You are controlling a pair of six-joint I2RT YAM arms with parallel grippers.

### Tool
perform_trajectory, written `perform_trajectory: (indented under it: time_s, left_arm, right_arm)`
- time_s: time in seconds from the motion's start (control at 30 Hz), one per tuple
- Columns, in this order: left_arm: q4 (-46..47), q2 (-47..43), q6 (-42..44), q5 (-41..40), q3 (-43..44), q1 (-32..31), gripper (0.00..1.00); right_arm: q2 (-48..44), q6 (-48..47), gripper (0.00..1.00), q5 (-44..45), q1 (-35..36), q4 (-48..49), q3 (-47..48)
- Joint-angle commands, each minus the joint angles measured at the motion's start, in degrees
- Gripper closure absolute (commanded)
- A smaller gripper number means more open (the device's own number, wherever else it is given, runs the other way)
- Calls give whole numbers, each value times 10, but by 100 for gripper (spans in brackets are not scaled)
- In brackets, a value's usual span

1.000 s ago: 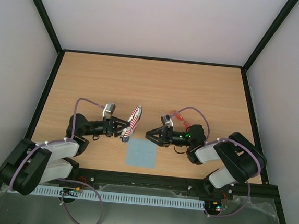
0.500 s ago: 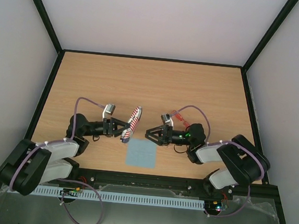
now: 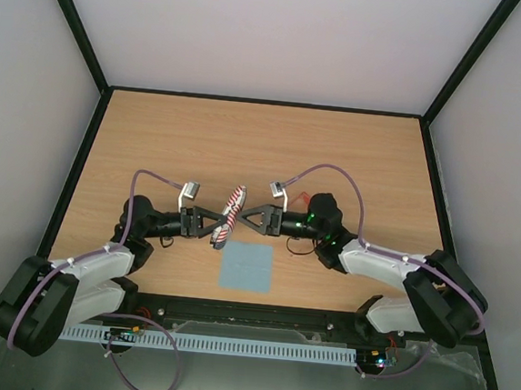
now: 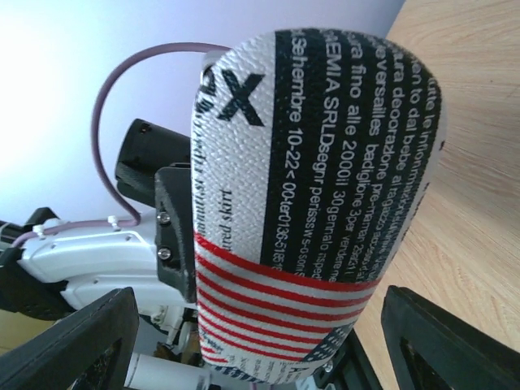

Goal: Organize the sunglasses
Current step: Open the sunglasses case at the center of the board.

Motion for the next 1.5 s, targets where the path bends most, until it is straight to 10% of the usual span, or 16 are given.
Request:
perform_trajectory:
  time_s: [0.0,0.87,1.1,1.47]
  left_arm:
    - [15,3,12,-3,19,-6,43]
    - [136,48,-52,-11,1,-32,44]
    - [146,57,-54,-13,-2,-34,44]
    - [267,114,-102,-14,-16,-24,24]
  right_arm:
    - [13,-48,17,29,17,-65,31]
    - [69,-27,29,29,34,-11,44]
    - [75,-18,50,26,34,4,40]
    - [1,-60,57,62,34,-82,22]
